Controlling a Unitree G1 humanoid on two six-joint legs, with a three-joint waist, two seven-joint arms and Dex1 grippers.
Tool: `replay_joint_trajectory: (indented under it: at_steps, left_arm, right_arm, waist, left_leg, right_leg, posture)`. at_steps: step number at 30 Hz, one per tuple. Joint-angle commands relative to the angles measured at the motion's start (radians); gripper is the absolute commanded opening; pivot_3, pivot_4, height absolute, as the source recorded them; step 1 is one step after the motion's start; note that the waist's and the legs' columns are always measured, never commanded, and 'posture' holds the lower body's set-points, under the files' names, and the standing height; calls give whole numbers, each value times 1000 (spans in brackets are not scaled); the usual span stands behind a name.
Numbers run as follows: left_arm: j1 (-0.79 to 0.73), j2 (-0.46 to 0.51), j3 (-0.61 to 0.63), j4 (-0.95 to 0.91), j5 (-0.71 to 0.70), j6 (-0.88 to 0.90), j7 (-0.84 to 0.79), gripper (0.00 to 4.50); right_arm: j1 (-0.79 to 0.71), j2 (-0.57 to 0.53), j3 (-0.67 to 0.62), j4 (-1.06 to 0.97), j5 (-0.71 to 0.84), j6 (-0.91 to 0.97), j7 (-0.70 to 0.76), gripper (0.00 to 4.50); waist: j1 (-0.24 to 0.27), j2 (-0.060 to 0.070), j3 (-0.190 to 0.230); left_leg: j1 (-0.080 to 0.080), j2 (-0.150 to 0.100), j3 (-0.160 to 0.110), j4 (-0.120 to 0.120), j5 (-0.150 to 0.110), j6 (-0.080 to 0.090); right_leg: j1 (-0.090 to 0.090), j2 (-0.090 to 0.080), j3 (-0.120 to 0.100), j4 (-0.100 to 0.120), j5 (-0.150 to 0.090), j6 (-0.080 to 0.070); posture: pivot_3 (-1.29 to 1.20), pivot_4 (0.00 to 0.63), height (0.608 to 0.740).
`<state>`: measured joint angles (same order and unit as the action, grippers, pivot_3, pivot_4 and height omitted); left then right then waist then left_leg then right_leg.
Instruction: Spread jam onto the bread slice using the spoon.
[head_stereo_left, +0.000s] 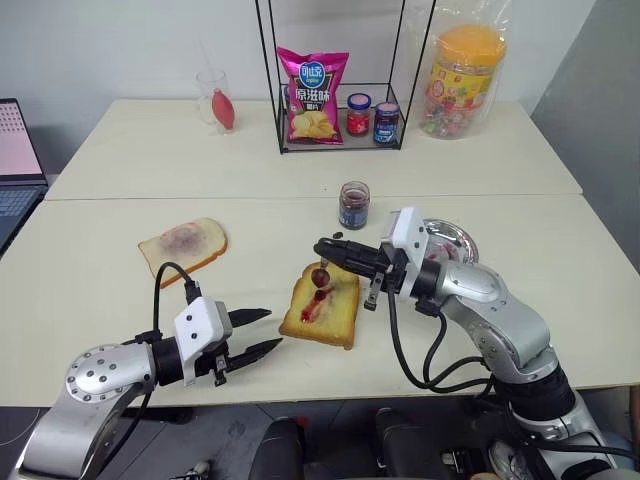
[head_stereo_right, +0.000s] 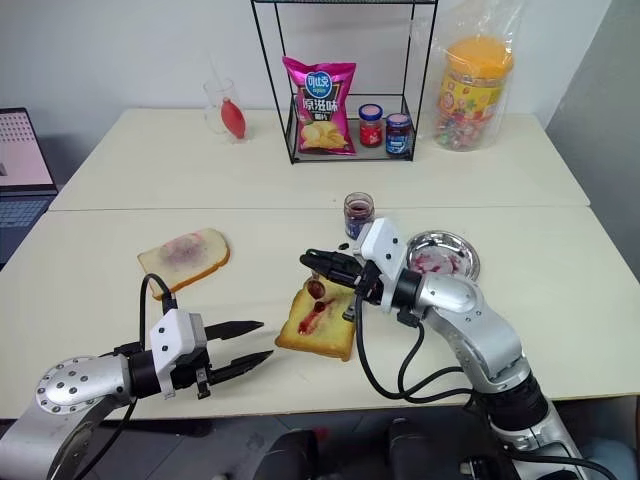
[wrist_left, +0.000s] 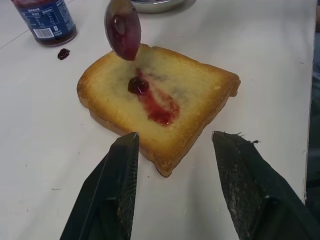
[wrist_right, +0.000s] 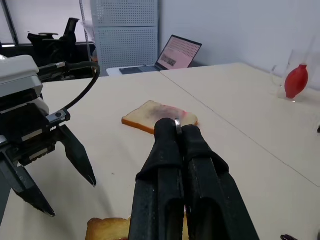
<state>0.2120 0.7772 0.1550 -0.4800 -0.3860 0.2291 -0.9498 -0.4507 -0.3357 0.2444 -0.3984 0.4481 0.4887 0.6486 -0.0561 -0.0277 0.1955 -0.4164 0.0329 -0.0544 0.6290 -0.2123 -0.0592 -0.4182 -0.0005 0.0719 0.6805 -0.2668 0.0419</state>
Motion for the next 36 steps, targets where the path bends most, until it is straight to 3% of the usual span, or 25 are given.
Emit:
replay_joint_trajectory:
  at_steps: [1,7,16,23,36]
  left_arm:
    - [-10,-3,6,1,6,-25,2,2406]
    - [-19,-3,7,12,7,-26,4,2406]
    - [-34,-1,2,12,7,-19,5,2406]
    - [-30,-1,2,11,8,-21,3,2406]
    - [-30,-4,-6,12,11,-26,5,2406]
  right_arm:
    - [13,105,-162,13,240,215,-142,38]
    - [31,254,-314,101,444,406,-339,38]
    - [65,335,-366,203,457,421,-435,38]
    - [108,285,-356,255,388,385,-408,38]
    - [88,270,-490,226,538,534,-540,38]
  waist:
    - [0,0,0]
    - [0,-1,0]
    - [-1,-1,0]
    - [-1,-1,-1]
    - [-1,-1,-1]
  left_leg:
    - [0,0,0,0,0,0]
    - [1,0,0,0,0,0]
    - [0,0,0,0,0,0]
    - [1,0,0,0,0,0]
    - [1,0,0,0,0,0]
  right_leg:
    - [0,0,0,0,0,0]
    - [1,0,0,0,2,-3]
    - [1,0,0,0,1,-2]
    - [1,0,1,0,0,0]
    - [2,0,1,0,0,0]
  posture:
    - [0,150,740]
    - [0,150,740]
    - [0,150,740]
    - [0,150,740]
    - [0,150,740]
